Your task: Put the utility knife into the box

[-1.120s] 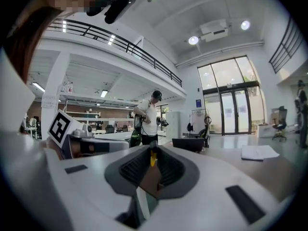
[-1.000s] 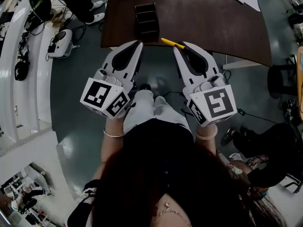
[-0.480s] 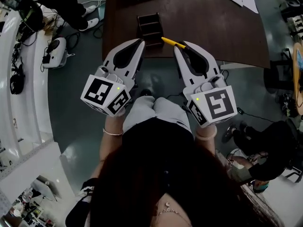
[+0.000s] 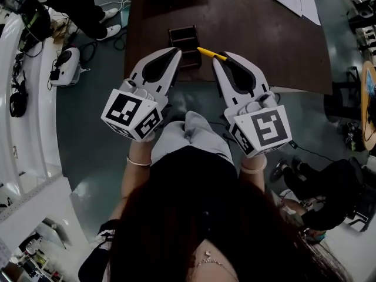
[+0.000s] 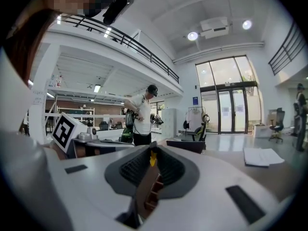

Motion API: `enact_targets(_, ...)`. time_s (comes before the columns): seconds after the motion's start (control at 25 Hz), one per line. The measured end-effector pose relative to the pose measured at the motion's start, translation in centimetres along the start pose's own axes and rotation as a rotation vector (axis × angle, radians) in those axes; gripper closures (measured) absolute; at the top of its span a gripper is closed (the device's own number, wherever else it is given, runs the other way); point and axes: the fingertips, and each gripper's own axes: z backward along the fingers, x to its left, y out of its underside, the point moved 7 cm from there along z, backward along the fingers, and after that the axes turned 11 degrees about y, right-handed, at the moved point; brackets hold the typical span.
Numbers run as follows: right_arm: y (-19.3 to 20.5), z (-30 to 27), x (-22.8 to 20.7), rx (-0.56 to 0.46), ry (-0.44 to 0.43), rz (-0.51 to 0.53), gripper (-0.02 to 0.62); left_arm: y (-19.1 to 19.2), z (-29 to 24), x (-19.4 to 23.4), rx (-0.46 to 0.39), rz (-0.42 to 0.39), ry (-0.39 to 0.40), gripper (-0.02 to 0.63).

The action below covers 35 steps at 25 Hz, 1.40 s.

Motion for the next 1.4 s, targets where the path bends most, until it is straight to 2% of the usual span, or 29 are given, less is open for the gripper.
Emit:
enact_targets(0.52, 5.3, -5.3, -2.9, 0.139, -0.056, -0.063, 0.545, 4.6, -2.3, 3.4, 0.037, 0.097, -0.074, 0.605)
enact_targets(1.16, 15.8, -10.3, -2.4, 0.337, -0.074, -0.123, 0.545, 12.0, -2.1, 7.3, 0.096, 0.202, -0.143, 0.606)
enact_targets(1.4, 18.6, -11.7, -1.5, 0.355, -0.074, -0.130, 0.545, 14.1, -1.6, 8.0, 0.105, 0.238, -0.146, 0.606)
